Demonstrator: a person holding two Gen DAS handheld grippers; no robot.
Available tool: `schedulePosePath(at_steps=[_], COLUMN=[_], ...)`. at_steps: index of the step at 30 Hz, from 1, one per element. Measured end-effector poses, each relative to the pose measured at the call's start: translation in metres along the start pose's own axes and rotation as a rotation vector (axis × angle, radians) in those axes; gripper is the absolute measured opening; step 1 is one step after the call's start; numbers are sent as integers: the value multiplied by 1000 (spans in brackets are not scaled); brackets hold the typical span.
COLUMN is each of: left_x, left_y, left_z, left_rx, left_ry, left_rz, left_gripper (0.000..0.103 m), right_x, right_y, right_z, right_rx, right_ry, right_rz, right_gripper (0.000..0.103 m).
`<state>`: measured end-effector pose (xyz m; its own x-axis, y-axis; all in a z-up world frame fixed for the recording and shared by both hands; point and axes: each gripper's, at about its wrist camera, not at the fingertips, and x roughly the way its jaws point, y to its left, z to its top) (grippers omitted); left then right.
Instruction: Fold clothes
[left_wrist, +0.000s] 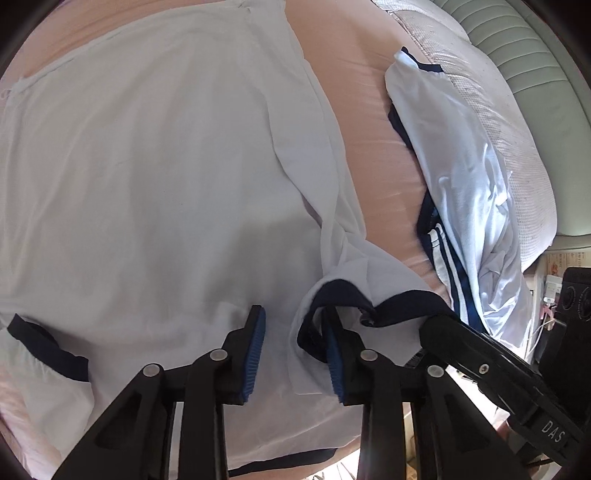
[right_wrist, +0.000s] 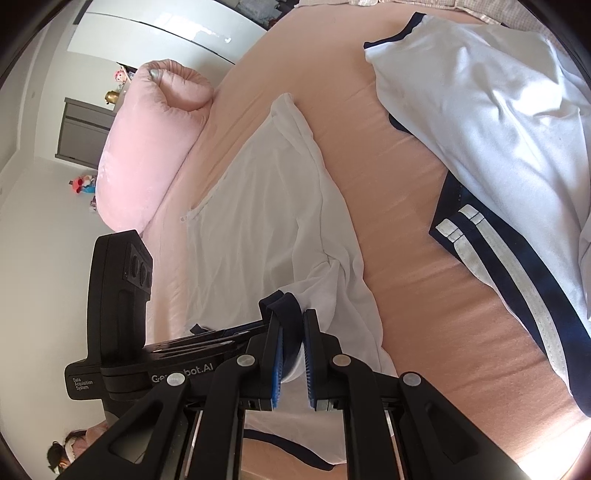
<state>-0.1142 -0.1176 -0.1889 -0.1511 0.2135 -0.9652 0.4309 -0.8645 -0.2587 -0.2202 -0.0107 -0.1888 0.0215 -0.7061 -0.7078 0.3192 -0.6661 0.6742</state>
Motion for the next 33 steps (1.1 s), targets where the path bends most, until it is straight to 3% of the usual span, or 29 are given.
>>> schedulePosePath(at_steps=[2,3,4,6,14,19,20,22,24,26,29,33], left_x=[-1,-1,-1,-2,-25,-34,-35,-39,-46,-56,-65,-67], left_y=[4,7,11,17,47,74,79,86,82,70,43,14], left_z=[1,2,2,3,8,8,7,4,0,-4,-12,-19], left_rx=[0,-4,-13,-28,-79,-122,-137,-153,-116,-44,42,173], left_ry=[-6,-5,1,2,-63,-94,-88,-90,-126,-194,-269,-325], left_rz=[47,43,31,32,59,221,217,121,22,-14,3,90], left_gripper=[28,28,28,28,28,28,28,28,28,28,31,47], right_x=[0,-1,-2,-6,-17,1,4,8,9,8,8,7], right_y=[3,4,4,4,5,-5,-6,-6,-5,-3,-3,-7], right_z=[-2,-4,-7,-13,-41,-55,-56,-58,-60,-62,-60,-62], right_rx=[-25,-40,-60,-104,-279,-296,-299,-320,-345,-364,-360,-350], right_ry=[6,8,7,-6,-38,26,34,41,43,44,42,41], right_rz=[-15,-27,-46,-78,-152,-210,-234,-272,-287,-291,-276,-278], right_gripper=[11,21,41,57,57,57,57,57,57,57,57,57])
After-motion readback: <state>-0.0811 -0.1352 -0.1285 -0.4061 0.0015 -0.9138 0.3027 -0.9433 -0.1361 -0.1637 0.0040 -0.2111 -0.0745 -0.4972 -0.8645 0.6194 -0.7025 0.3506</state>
